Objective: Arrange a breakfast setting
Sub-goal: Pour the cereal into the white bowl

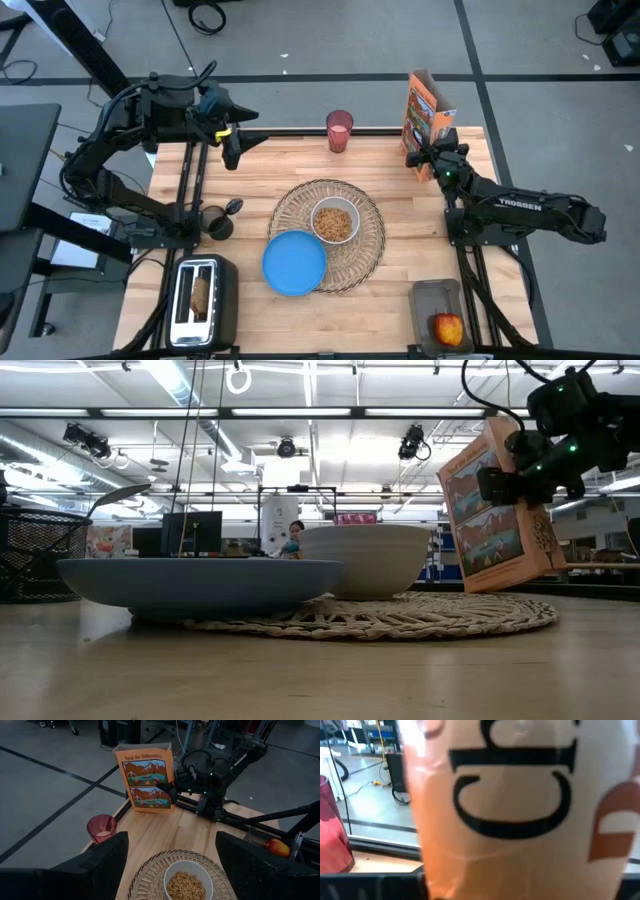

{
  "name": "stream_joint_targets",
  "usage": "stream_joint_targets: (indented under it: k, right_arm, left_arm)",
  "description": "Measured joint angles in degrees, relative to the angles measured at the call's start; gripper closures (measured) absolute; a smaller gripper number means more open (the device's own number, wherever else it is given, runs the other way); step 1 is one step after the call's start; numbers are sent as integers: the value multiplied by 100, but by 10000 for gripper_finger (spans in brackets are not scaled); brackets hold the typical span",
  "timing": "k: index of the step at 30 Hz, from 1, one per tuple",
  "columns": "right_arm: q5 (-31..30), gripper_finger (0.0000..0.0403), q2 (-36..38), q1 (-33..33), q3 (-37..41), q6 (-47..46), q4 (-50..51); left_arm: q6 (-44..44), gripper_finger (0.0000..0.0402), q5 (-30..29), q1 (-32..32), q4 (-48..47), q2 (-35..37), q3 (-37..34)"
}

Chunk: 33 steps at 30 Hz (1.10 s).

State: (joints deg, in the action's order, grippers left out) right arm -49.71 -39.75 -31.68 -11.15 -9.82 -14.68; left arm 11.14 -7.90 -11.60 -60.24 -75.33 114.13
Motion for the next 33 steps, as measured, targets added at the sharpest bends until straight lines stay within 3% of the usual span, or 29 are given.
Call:
stream_joint_targets:
  k: [6,13,22,33]
  right_arm:
    - [94,180,-2,0,-214,-503,918]
    - [730,132,4,60,-760,-1541,2425]
    - [968,126,0,272,-1714,-2983,5075]
    - [1790,126,4,480,-2319,-3794,6681]
  left_arm:
    - [26,95,-2,0,1,0,0]
    - [28,95,-2,0,4,0,0]
    - [24,95,-4,50,39,0,0]
    - [26,96,-42,357,328,0,0]
